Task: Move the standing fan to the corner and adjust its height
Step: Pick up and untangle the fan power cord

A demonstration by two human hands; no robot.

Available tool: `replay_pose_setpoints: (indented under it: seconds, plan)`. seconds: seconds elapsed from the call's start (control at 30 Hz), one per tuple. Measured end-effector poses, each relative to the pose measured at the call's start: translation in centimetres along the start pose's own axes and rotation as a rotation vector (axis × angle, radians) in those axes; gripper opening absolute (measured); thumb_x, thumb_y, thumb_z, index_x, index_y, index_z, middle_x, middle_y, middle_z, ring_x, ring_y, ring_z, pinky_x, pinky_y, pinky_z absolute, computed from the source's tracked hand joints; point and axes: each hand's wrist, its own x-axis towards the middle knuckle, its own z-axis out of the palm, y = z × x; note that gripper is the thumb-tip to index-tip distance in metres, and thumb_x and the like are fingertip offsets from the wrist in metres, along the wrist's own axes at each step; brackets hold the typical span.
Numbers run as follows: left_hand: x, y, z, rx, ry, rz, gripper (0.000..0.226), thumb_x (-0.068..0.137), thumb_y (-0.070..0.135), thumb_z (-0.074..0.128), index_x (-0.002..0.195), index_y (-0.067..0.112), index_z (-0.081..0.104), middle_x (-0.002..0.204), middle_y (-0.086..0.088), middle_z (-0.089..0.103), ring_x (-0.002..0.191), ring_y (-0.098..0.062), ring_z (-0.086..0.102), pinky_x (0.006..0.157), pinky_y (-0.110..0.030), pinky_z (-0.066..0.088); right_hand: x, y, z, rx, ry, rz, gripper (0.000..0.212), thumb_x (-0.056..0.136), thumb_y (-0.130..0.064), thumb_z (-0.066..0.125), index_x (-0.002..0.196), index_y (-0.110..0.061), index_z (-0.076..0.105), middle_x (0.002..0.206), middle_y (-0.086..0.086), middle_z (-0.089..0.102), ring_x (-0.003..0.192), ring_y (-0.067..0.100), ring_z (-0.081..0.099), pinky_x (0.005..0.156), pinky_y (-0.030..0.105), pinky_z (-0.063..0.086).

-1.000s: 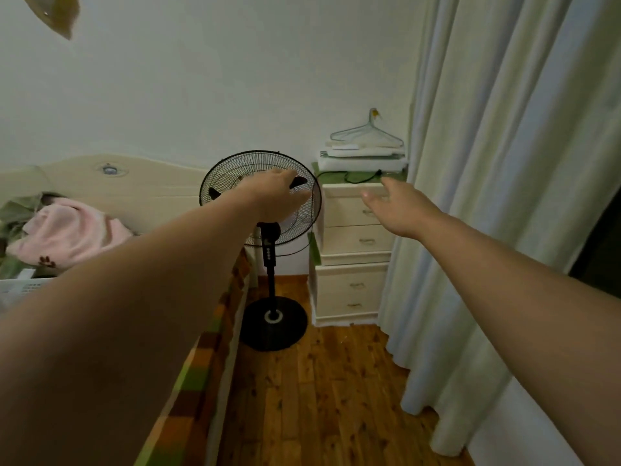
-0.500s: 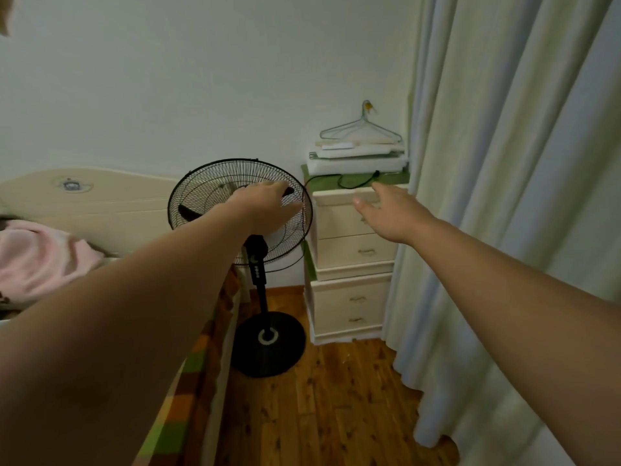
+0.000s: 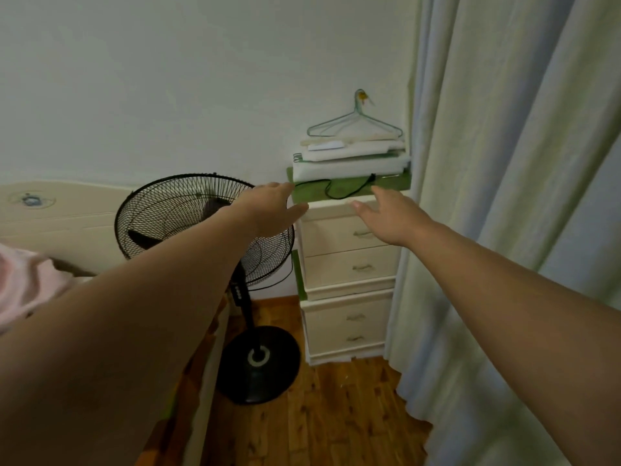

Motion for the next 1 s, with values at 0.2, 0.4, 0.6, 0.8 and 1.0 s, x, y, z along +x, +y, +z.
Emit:
replay_pose_setpoints:
  seconds: [0.2, 0.4, 0.6, 0.8, 1.0]
  plan:
    - [5.2, 0.2, 2.2, 0.009, -0.032, 0.015, 0.070, 0.099, 0.060, 0.037, 0.153, 0.016, 0.030, 0.152, -0.013, 0.044, 0.137, -0.032, 0.043, 0.111, -0.045, 0.036, 4.7, 2.9, 1.3, 0.004, -0.027, 0.026, 0.076, 0.096, -0.062, 0.033, 0.153, -0.012, 0.024, 0.159, 0.011, 0.027, 0.142, 0.031, 0.031, 0.114, 0.044, 0.030]
    - [11.2, -0.1, 4.0, -0.028, -0.044, 0.051, 0.067, 0.100, 0.057, 0.037, 0.153, 0.016, 0.031, 0.152, -0.013, 0.044, 0.136, -0.032, 0.044, 0.111, -0.046, 0.037, 9.9, 4.7, 2.8, 0.005, -0.027, 0.047, 0.077, 0.096, -0.063, 0.033, 0.153, -0.013, 0.022, 0.160, 0.009, 0.025, 0.144, 0.029, 0.028, 0.115, 0.042, 0.028]
    - [19.2, -1.5, 5.8, -0.050, -0.050, 0.060, 0.071, 0.099, 0.059, 0.036, 0.156, 0.018, 0.025, 0.158, -0.013, 0.035, 0.142, -0.033, 0.037, 0.115, -0.046, 0.031, 17.1, 5.5, 4.6, -0.014, -0.022, 0.068, 0.076, 0.096, -0.062, 0.035, 0.152, -0.012, 0.027, 0.156, 0.012, 0.032, 0.140, 0.030, 0.035, 0.111, 0.045, 0.034]
    - [27.2, -3.8, 7.3, -0.060, -0.072, 0.089, 0.074, 0.098, 0.061, 0.036, 0.157, 0.018, 0.023, 0.160, -0.011, 0.032, 0.144, -0.031, 0.033, 0.116, -0.043, 0.029, 25.0, 5.8, 6.2, -0.002, -0.024, 0.091, 0.070, 0.094, -0.062, 0.036, 0.145, -0.014, 0.038, 0.149, 0.009, 0.043, 0.132, 0.030, 0.043, 0.106, 0.046, 0.040]
    - [33.9, -5.2, 9.0, -0.057, -0.083, 0.149, 0.074, 0.099, 0.062, 0.034, 0.158, 0.021, 0.020, 0.163, -0.009, 0.027, 0.147, -0.029, 0.030, 0.118, -0.043, 0.025, 31.2, 6.4, 8.2, -0.023, 0.004, 0.146, 0.075, 0.094, -0.064, 0.035, 0.150, -0.014, 0.031, 0.153, 0.009, 0.038, 0.136, 0.031, 0.039, 0.109, 0.047, 0.037]
